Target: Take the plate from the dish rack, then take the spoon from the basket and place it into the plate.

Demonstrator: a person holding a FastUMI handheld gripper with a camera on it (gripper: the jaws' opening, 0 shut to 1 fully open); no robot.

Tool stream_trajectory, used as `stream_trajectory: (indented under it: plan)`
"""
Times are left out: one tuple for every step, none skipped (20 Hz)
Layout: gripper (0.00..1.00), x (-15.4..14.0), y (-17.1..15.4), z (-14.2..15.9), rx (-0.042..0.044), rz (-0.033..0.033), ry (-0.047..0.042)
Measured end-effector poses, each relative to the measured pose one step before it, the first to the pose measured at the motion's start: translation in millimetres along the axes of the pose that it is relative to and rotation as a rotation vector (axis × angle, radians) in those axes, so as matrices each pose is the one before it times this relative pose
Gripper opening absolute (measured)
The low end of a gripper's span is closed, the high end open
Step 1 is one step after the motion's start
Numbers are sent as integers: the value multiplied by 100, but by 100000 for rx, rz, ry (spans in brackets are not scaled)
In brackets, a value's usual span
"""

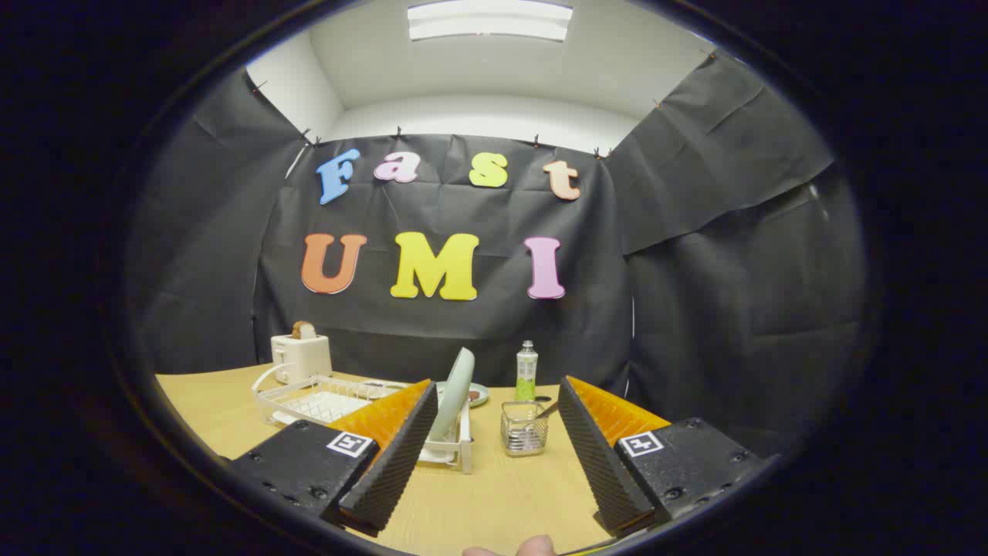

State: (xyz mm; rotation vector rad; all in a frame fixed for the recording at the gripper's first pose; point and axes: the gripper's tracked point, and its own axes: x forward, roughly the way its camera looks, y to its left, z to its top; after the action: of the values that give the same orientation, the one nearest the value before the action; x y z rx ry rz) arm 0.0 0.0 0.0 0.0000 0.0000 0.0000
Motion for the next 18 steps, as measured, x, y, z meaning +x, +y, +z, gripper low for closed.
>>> stream_trajectory:
  plan:
    - [100, 26, -26, -73, -1070, -248, 50]
    - [100, -31, -134, -72, -425, -390, -70]
    - [100, 61, -6, 80, 114, -110, -77]
    - [100, 40, 81, -171, 279, 131, 344]
    - [100, -19, 115, 22, 855, 385, -117]
    - [100, 37, 137, -8, 376, 260, 2]
    - [100, -10, 42, 67, -391, 39, -73]
    - [100, 162, -8, -134, -893, -188, 200]
    - [100, 16, -57, -148, -527, -308, 564]
    - [100, -22, 33, -73, 32, 37, 371]
    - [100, -28, 34, 9, 371, 273, 290]
    - [100, 61, -34, -191, -32, -61, 781]
    - [100, 9, -71, -33, -241, -79, 80]
    - [100, -43, -134, -168, -38, -532, 551]
    - [100, -23, 32, -241, -540, 85, 755]
    - [100, 153, 300, -226, -302, 507, 830]
    - [100, -1, 246, -103, -199, 704, 435]
    - [100, -39, 124, -49, 58, 327, -14]
